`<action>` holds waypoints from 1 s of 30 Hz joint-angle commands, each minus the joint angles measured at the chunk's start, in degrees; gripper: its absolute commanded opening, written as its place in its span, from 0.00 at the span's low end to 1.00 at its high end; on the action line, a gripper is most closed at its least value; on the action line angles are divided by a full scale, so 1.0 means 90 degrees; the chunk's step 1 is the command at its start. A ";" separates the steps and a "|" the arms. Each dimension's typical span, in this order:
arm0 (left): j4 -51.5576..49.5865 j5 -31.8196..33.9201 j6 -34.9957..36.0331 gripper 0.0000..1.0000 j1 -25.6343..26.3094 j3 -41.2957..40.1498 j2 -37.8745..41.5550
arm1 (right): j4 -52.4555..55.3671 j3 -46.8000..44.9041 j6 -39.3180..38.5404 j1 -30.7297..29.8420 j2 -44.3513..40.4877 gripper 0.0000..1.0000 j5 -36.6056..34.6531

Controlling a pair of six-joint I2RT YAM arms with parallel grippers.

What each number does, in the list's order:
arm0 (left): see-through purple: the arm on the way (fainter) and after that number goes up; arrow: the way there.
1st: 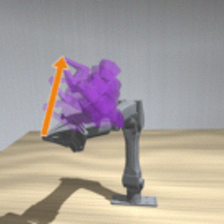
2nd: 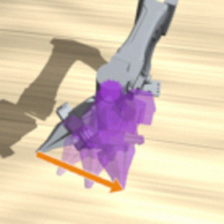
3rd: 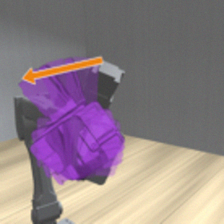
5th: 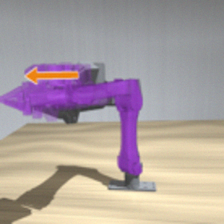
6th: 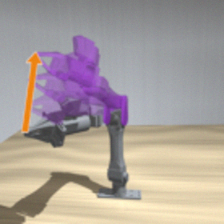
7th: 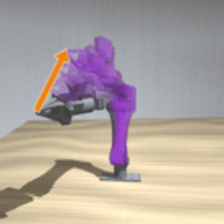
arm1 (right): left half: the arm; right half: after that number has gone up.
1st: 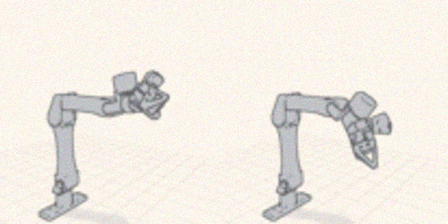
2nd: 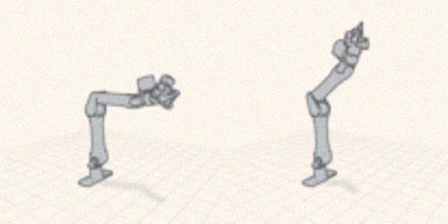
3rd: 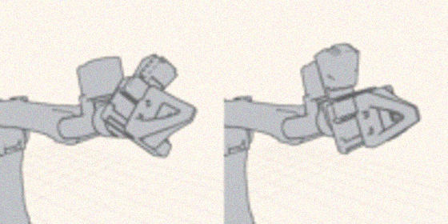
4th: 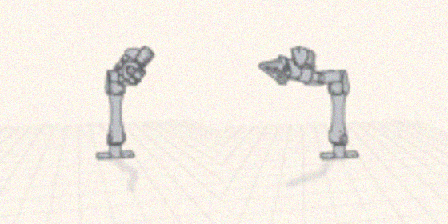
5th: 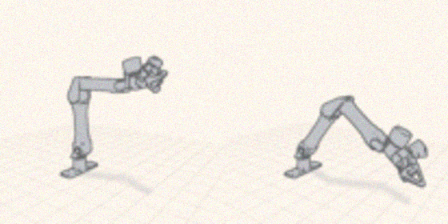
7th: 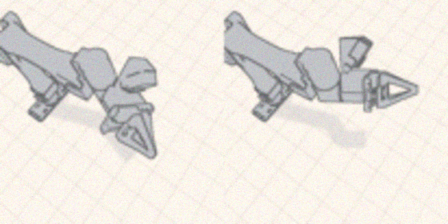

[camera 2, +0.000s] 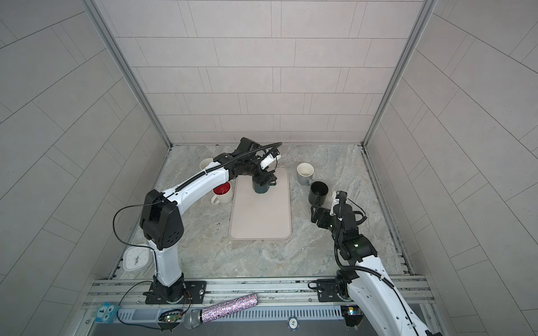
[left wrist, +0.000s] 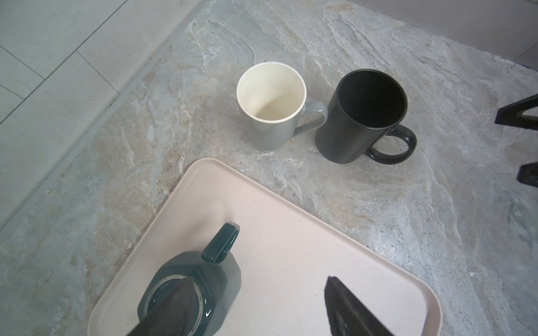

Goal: Turn the mug right side up
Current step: Move the mug to the tray.

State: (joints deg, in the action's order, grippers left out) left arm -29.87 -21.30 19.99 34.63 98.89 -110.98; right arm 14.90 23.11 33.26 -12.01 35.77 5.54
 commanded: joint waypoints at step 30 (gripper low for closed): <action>-0.1418 0.2706 0.0767 0.69 0.0508 0.2712 -0.2735 | 0.0413 -0.0322 0.0138 0.0034 -0.0341 0.96 0.0072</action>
State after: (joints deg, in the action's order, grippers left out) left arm -40.18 -0.71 27.49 39.53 120.97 -135.85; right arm 18.28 20.71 33.58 -11.94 33.34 6.26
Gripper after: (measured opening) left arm 0.689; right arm 0.963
